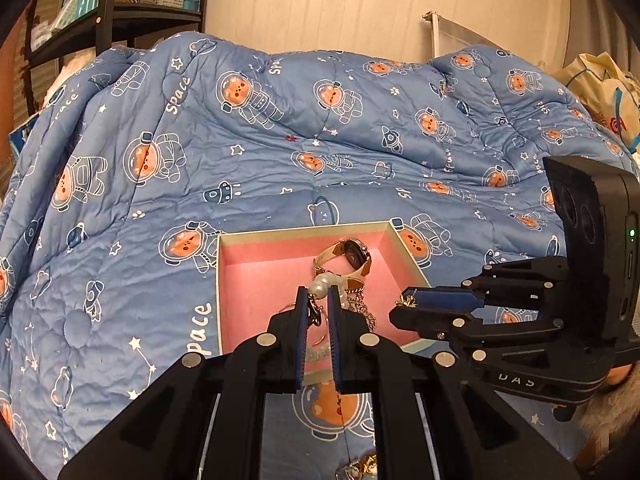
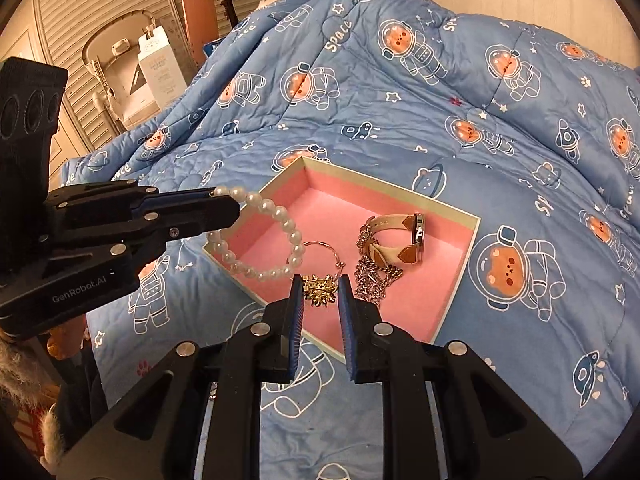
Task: Organize jewelry
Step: 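Carry the brooch and pearl bracelet over the pink box with both grippers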
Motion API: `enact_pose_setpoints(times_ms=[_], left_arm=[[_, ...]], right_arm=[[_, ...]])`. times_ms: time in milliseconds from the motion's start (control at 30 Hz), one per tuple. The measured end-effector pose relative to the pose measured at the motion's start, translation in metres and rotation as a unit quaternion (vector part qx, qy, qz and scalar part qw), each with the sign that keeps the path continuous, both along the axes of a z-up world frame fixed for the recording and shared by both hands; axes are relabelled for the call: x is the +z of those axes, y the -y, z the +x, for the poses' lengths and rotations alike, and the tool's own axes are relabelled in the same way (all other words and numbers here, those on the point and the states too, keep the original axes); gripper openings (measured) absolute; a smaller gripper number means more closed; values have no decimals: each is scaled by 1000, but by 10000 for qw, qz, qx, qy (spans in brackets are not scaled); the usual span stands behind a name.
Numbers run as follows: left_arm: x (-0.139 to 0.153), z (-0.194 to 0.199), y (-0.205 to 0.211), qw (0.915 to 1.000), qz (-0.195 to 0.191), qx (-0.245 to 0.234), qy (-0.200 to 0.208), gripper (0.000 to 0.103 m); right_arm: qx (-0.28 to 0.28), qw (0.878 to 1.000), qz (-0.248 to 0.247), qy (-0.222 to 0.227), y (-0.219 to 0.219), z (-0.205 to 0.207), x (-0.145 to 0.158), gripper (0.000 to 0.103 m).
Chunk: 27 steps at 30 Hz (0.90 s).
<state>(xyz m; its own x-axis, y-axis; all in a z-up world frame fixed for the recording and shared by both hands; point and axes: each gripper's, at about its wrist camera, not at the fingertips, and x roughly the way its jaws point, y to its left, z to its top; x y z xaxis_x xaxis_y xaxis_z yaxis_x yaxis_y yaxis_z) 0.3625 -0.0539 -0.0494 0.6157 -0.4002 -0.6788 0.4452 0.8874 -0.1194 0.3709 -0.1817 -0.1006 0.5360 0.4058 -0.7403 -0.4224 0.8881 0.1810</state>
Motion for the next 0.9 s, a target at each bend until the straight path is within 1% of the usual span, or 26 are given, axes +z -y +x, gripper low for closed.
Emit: enact_pose_setpoints(times_ms=[133, 300, 600, 900], left_arm=[[-8, 18, 1, 9999, -14, 44, -127, 9], [-20, 45, 1, 9989, -127, 191, -401, 9], [-38, 64, 9, 9982, 114, 197, -556, 9], [-52, 77, 11, 9964, 390, 263, -703, 9]], right_arm=[[20, 9997, 16, -235, -2, 15, -10, 18], [61, 9986, -36, -531, -7, 34, -21, 18], [311, 9956, -186, -864, -16, 51, -37, 18], [427, 9922, -532, -1046, -24, 60, -52, 18]])
